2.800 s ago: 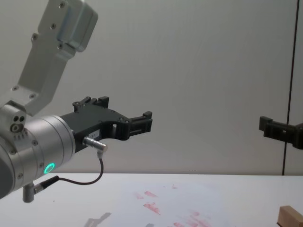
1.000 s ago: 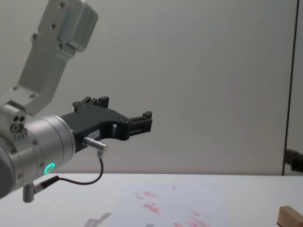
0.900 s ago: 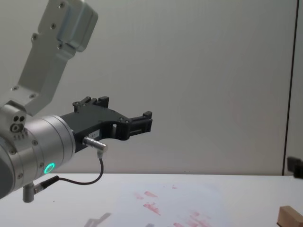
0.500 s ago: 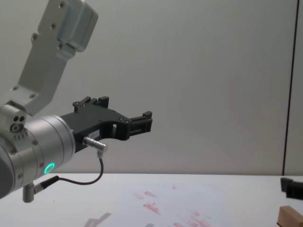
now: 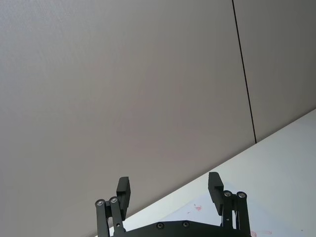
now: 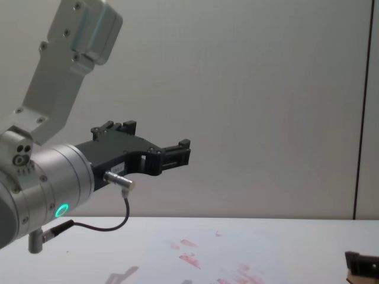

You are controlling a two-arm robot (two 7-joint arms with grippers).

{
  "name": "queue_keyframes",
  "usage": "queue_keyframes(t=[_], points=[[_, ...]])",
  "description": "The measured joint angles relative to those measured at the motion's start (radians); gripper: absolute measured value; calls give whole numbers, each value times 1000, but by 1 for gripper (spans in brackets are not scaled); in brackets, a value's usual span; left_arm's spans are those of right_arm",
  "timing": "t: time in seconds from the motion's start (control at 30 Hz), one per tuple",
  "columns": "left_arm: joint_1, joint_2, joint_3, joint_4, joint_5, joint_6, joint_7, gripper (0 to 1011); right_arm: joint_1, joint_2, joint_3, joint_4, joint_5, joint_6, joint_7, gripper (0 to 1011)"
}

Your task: Use the one hand to pick up the stamp and affix it onto the A4 paper.

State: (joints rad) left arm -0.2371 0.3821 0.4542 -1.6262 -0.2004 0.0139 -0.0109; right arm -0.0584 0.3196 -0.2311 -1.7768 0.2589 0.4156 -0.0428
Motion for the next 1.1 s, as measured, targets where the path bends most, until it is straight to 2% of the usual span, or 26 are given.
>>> queue_keyframes(t=[0.37, 1.03, 1.1], points=[[0, 0, 0, 0, 0, 0, 0, 1003, 33, -27, -7, 57, -25, 26, 11, 1001], [0, 0, 0, 0, 0, 0, 0, 1003, 80, -56, -12, 139, -65, 28, 45, 1000], [0, 0, 0, 0, 0, 0, 0, 1003, 83, -58, -12, 144, -67, 28, 47, 941]])
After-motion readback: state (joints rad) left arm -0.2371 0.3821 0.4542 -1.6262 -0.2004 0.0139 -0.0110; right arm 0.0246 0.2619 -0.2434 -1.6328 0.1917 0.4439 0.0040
